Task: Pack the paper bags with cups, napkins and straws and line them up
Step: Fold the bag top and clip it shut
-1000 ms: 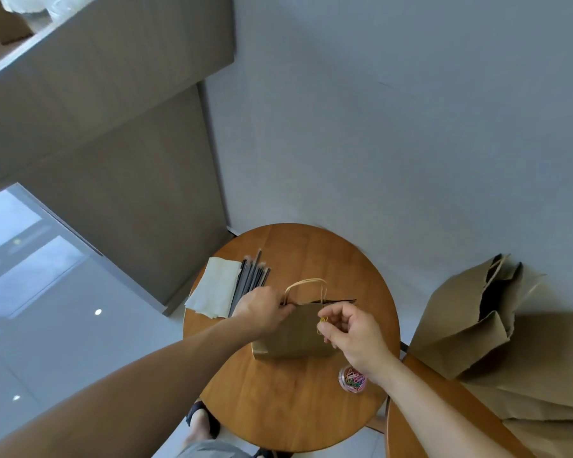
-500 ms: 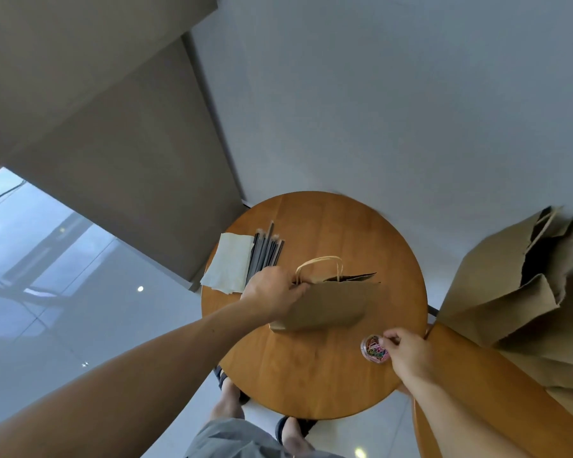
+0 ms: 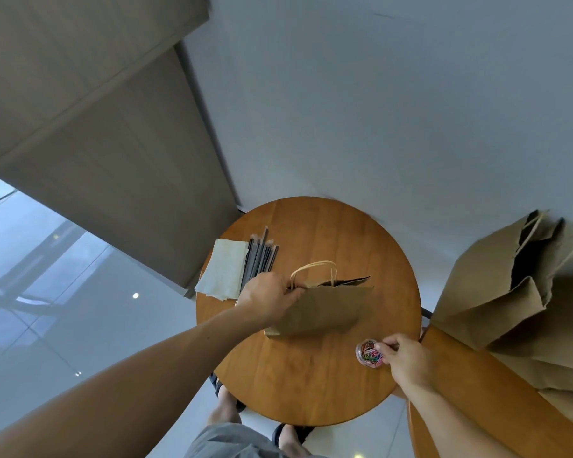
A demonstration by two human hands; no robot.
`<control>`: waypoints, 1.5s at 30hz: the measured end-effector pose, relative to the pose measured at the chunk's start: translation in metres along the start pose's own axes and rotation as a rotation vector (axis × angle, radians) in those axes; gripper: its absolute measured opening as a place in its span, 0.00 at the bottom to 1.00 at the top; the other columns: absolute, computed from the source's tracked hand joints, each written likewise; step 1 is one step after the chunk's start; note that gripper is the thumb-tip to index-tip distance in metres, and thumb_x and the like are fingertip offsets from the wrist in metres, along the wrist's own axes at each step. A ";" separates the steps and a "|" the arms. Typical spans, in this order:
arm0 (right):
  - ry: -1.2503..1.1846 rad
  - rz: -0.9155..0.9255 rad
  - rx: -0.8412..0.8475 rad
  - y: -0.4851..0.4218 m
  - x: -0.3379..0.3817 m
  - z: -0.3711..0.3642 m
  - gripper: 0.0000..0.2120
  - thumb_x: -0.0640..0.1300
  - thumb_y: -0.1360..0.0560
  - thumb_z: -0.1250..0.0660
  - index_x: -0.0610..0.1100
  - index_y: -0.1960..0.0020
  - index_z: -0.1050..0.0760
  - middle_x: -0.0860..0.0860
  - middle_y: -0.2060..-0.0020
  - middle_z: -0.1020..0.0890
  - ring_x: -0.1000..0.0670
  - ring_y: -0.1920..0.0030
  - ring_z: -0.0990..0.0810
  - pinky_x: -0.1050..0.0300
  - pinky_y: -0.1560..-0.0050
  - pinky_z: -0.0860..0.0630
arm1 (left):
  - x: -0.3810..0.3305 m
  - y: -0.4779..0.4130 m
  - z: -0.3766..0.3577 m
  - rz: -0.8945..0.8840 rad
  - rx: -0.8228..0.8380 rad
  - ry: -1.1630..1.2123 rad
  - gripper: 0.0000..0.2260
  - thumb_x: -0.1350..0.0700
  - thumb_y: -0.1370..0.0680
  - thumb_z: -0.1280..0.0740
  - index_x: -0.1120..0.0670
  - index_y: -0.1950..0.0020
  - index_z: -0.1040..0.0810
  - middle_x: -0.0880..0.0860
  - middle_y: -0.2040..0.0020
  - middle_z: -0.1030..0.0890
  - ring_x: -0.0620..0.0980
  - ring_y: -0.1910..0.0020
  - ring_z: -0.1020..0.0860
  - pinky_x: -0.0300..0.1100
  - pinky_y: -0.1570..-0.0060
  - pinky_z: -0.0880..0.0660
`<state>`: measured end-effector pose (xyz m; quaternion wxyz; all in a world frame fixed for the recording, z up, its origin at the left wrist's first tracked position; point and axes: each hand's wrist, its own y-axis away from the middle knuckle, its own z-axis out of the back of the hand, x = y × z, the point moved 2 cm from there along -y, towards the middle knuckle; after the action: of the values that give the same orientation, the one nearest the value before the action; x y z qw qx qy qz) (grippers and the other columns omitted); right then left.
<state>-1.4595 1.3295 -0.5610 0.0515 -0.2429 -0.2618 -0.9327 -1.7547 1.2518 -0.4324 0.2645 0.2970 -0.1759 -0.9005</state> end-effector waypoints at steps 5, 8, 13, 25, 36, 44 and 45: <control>-0.006 0.006 0.000 -0.004 -0.003 -0.012 0.09 0.40 0.22 0.32 0.42 0.43 0.18 0.48 0.49 0.15 0.47 0.51 0.17 0.55 0.53 0.19 | 0.001 0.003 0.000 0.002 0.002 0.004 0.16 0.42 0.19 0.38 0.50 0.44 0.17 0.50 0.52 0.16 0.50 0.54 0.19 0.50 0.51 0.19; 0.031 -0.003 -0.003 -0.006 -0.004 -0.015 0.07 0.39 0.21 0.33 0.43 0.46 0.18 0.48 0.49 0.15 0.47 0.52 0.17 0.53 0.53 0.18 | 0.001 0.003 0.000 0.000 -0.004 0.003 0.15 0.43 0.19 0.38 0.50 0.44 0.17 0.50 0.52 0.16 0.50 0.54 0.19 0.50 0.51 0.19; 0.115 -0.017 0.020 -0.008 -0.006 -0.024 0.08 0.43 0.21 0.34 0.45 0.45 0.18 0.48 0.49 0.15 0.47 0.53 0.17 0.55 0.58 0.19 | 0.002 0.002 -0.002 -0.002 -0.007 0.008 0.15 0.44 0.19 0.38 0.50 0.44 0.17 0.49 0.52 0.16 0.49 0.54 0.19 0.49 0.51 0.19; 0.648 0.163 0.142 -0.020 -0.009 -0.051 0.08 0.45 0.20 0.39 0.51 0.44 0.22 0.53 0.48 0.21 0.53 0.56 0.18 0.59 0.60 0.23 | 0.007 -0.001 -0.010 0.009 -0.029 0.041 0.16 0.43 0.19 0.38 0.51 0.46 0.15 0.50 0.54 0.15 0.49 0.56 0.18 0.50 0.54 0.19; 0.343 0.243 0.017 -0.010 -0.016 -0.035 0.03 0.44 0.23 0.32 0.47 0.52 0.19 0.50 0.51 0.23 0.48 0.53 0.21 0.58 0.65 0.26 | 0.005 -0.006 -0.012 -0.007 -0.045 0.093 0.14 0.43 0.20 0.36 0.48 0.46 0.15 0.48 0.54 0.15 0.47 0.56 0.18 0.49 0.54 0.18; -0.042 0.160 0.021 0.004 -0.015 -0.021 0.06 0.40 0.22 0.32 0.50 0.53 0.25 0.50 0.55 0.18 0.52 0.58 0.21 0.66 0.63 0.23 | 0.003 -0.005 -0.010 -0.006 -0.035 0.057 0.14 0.44 0.19 0.37 0.49 0.45 0.16 0.47 0.54 0.15 0.46 0.57 0.19 0.47 0.54 0.18; -0.081 0.145 0.023 0.005 -0.013 -0.019 0.06 0.40 0.22 0.32 0.51 0.51 0.25 0.53 0.54 0.19 0.54 0.56 0.21 0.69 0.62 0.25 | 0.001 -0.004 -0.008 -0.011 -0.034 0.041 0.14 0.44 0.19 0.37 0.49 0.44 0.16 0.47 0.54 0.16 0.46 0.57 0.19 0.46 0.53 0.18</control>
<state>-1.4554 1.3153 -0.5786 0.1109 -0.2982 -0.2563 -0.9127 -1.7522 1.2532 -0.4413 0.2680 0.3120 -0.1536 -0.8985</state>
